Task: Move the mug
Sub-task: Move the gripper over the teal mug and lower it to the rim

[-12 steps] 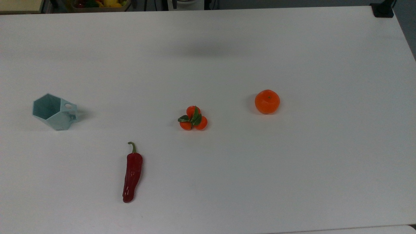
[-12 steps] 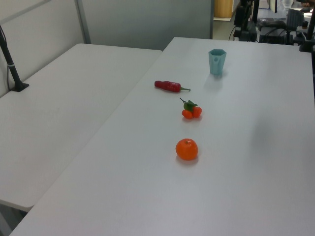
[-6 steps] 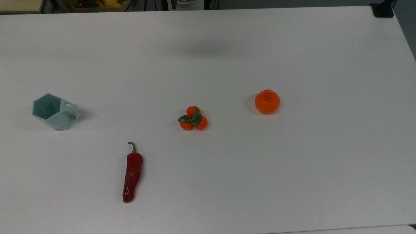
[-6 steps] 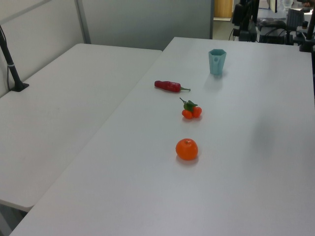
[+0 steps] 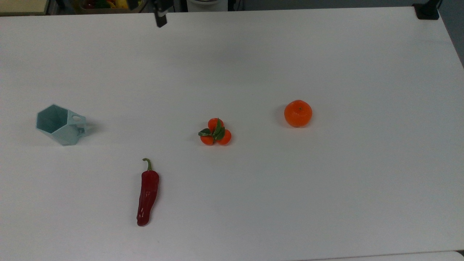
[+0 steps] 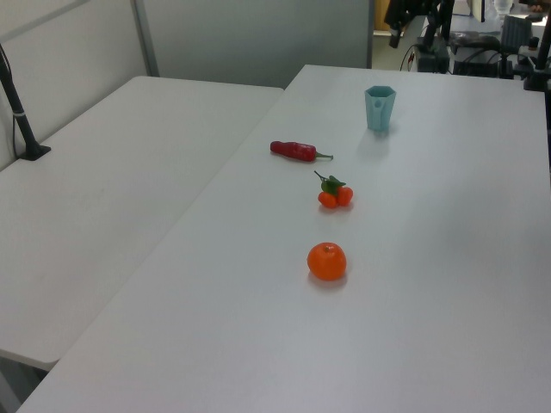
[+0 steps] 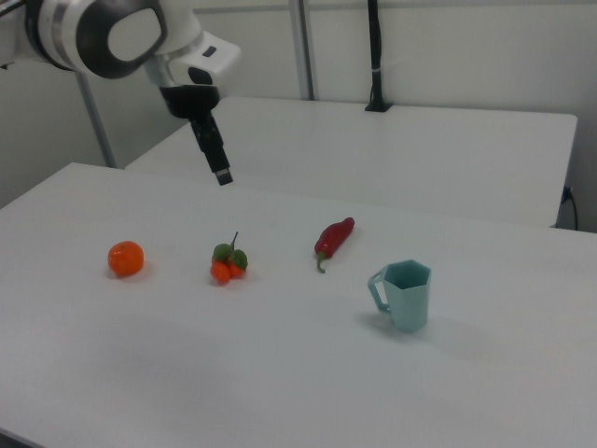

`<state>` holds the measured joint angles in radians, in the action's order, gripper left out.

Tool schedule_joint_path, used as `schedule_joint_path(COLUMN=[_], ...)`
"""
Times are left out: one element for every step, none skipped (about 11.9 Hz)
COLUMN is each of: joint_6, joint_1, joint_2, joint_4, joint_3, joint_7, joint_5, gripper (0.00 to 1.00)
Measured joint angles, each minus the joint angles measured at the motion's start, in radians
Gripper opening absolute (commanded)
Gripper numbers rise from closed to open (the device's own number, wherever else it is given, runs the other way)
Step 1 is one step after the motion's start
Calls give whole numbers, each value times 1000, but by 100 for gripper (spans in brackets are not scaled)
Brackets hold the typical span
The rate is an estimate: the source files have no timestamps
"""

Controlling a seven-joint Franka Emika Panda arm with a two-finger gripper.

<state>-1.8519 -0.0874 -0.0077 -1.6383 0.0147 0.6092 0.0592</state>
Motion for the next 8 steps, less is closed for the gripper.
schedule_joint_path(joint_6=[-68,-117,-156,-196,-249,-272,-310,-330], joint_1=[-12,-17,-17,-18,-18,-18,-20,-25], joint_2=[16,34,55,79,118,136,164,184], joint_4=[0,1,1,1,1,1,2,2], joint_3=[13,27,41,51,63,71,90,99], joint_7=[93,164,235,288,331,344,349,349], joint_5=[-2,-21,-59,-98,-127,-130,-130,-130], gripper=[100,100,100,100,100,100,100,100])
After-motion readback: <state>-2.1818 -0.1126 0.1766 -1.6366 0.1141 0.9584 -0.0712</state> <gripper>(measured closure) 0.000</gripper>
